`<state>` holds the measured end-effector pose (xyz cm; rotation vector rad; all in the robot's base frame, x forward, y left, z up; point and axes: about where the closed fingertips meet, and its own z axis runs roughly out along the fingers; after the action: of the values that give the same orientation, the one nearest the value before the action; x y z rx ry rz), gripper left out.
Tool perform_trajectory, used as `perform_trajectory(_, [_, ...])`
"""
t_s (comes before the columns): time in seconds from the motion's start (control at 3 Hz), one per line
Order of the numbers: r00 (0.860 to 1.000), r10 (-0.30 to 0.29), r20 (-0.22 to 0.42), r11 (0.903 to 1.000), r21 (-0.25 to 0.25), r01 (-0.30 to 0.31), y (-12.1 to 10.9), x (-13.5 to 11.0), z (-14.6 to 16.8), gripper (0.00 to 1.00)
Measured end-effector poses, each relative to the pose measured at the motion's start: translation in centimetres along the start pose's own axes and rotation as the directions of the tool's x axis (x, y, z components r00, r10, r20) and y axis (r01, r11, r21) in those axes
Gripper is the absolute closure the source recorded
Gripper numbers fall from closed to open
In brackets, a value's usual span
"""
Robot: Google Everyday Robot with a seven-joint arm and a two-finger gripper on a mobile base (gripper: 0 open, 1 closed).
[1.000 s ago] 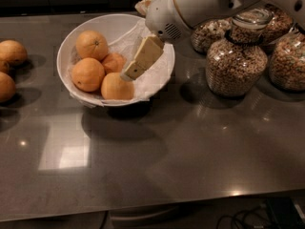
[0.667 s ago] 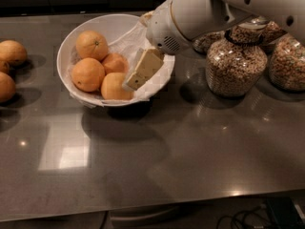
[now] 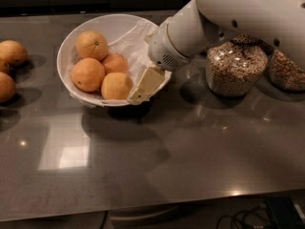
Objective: Pick orange from white bowl
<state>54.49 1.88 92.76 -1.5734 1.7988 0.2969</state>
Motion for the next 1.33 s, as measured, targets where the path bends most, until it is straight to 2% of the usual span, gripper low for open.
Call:
perform_trajectory(0.33, [0.999,-0.043,-0.017,0.9987,0.028,0.044,-0.56,-1.21,-0.46,0.2])
perform_trajectory(0.67, [0.999,-0.044,-0.018,0.9986,0.028,0.044,-0.56,-1.21,-0.46,0.23])
perform_trajectory(1.0, [0.999,-0.045,-0.017,0.9986,0.028,0.045,-0.56,-1.24,-0.45,0.12])
perform_trajectory(1.33, [0.998,-0.063,-0.001,0.9977,0.023,0.063,-0.53,-2.0,-0.05,0.19])
